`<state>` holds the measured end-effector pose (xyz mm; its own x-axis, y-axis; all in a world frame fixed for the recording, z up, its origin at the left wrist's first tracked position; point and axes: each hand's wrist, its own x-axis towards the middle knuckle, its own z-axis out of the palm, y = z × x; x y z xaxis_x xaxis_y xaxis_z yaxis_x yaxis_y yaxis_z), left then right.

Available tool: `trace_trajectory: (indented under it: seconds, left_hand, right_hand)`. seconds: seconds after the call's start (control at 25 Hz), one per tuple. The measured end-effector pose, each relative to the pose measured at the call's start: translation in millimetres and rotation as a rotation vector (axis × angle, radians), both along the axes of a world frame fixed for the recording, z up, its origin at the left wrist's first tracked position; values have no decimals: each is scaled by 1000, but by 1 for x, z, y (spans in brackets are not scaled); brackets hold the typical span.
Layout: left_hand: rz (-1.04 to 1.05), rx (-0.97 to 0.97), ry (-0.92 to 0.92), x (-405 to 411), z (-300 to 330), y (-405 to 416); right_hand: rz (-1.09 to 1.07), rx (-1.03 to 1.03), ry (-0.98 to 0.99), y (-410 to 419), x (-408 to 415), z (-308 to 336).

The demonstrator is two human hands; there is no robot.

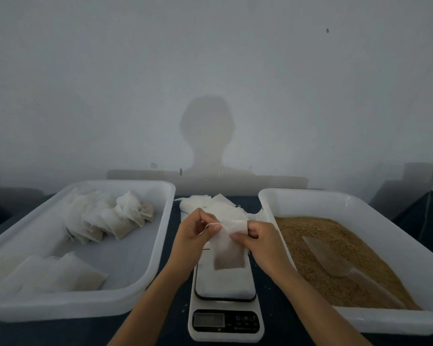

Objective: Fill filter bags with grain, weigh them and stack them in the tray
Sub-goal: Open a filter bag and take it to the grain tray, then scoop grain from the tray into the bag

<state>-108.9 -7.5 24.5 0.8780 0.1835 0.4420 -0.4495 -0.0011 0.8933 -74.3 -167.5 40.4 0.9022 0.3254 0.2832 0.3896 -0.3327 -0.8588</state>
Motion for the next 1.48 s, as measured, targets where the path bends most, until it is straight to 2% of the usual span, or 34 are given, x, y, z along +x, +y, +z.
trace_trajectory:
  seconds: [0.12, 0.36, 0.56, 1.0, 1.36, 1.48]
  left_hand:
    - [117, -8, 31, 5, -19, 0]
    - [211, 54, 101, 14, -48, -8]
    - [100, 61, 152, 12, -62, -3]
    - [248, 26, 131, 9, -67, 20]
    - [254, 33, 127, 11, -70, 22]
    - [236, 101, 176, 13, -73, 18]
  right_hand:
    - [-12, -28, -79, 7, 4, -17]
    - [-100, -40, -76, 10, 12, -55]
    - [-48, 143, -6, 11, 11, -69]
    - [-142, 360, -141, 0, 17, -64]
    - [-136, 314, -130, 0, 20, -71]
    - [-129, 264, -75, 0, 23, -74]
